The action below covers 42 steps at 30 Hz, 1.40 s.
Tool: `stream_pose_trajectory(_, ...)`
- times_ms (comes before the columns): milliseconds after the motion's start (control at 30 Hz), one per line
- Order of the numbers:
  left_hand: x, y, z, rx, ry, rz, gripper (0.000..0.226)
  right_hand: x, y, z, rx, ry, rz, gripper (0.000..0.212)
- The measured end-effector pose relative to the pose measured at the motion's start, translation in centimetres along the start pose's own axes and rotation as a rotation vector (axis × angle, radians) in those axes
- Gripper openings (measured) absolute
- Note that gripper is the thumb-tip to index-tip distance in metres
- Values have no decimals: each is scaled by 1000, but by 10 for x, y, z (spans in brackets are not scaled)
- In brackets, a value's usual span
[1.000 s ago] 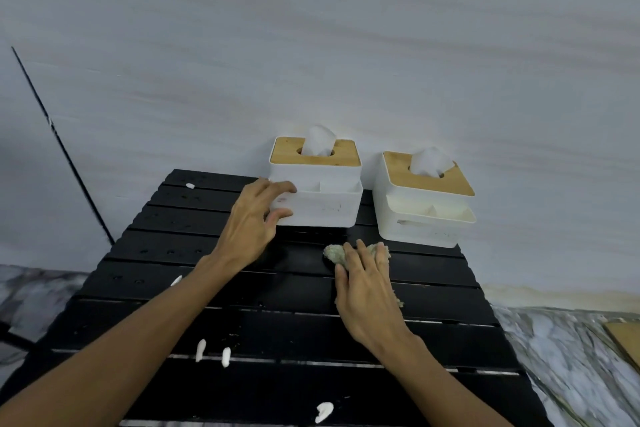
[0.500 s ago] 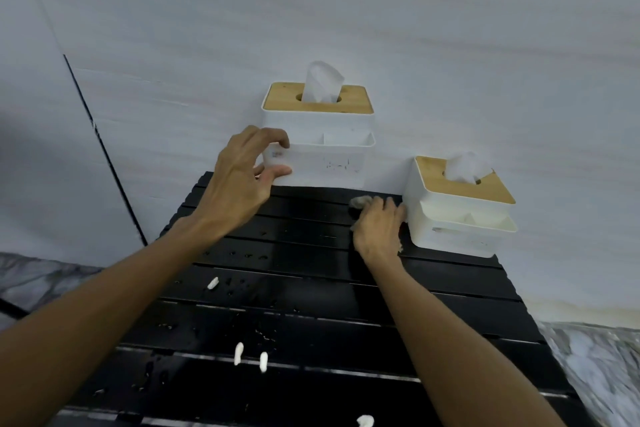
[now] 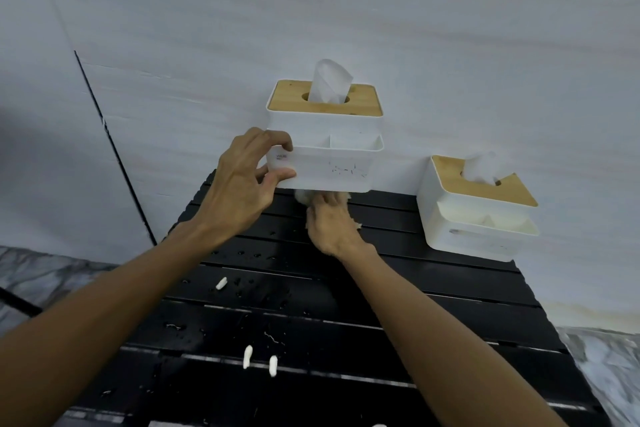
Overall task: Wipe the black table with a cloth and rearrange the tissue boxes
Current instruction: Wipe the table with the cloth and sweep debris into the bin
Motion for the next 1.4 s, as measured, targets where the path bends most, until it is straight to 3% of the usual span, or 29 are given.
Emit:
stream_pose_trajectory(133,3,-5,0,16,-13,-22,28,-18,3,-51,-261,201,74,40)
stream_pose_trajectory(267,3,-9,-1,14,1,-38,31,-52,-17,-91,-358,129,49,40)
stream_pose_trajectory(333,0,-9,-1,22,1,-19,30,-65,-27,-88,-265,-19,-2,41)
stream_pose_trajectory(433,-4,-10,-1,25,-3,-9,29,-61,-46,-57,34,-227,-109,38)
stream_pose_trajectory(500,-4,-9,-1,20,-2,-10,29,-50,-42,-32,221,-264,-196,38)
stream_pose_trajectory(600,-4,-9,-2,15,3,-13,29,-23,-6,-10,254,-112,-164,45)
stream_pose_trajectory(733,-1,-8,-3,16,13,1,30,-3,42,-26,-121,88,48,35)
stream_pose_trajectory(867,6,-12,-3,33,26,-4,31,-11,32,-56,-263,294,114,39)
stream_pose_trajectory(1000,20,-16,-9,38,45,-5,32,-42,22,-105,-338,345,123,41)
stream_pose_trajectory(1400,78,-2,-34,22,132,41,32,-110,-12,-205,-227,351,105,41)
Point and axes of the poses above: each hand's wrist, its own z-axis towards the middle knuckle, its own x-axis out of the palm, y = z × x, the point moved 2 cm from there along z, towards the middle knuckle, and after that the axes turned 12 degrees about z, right-handed, at the moved point
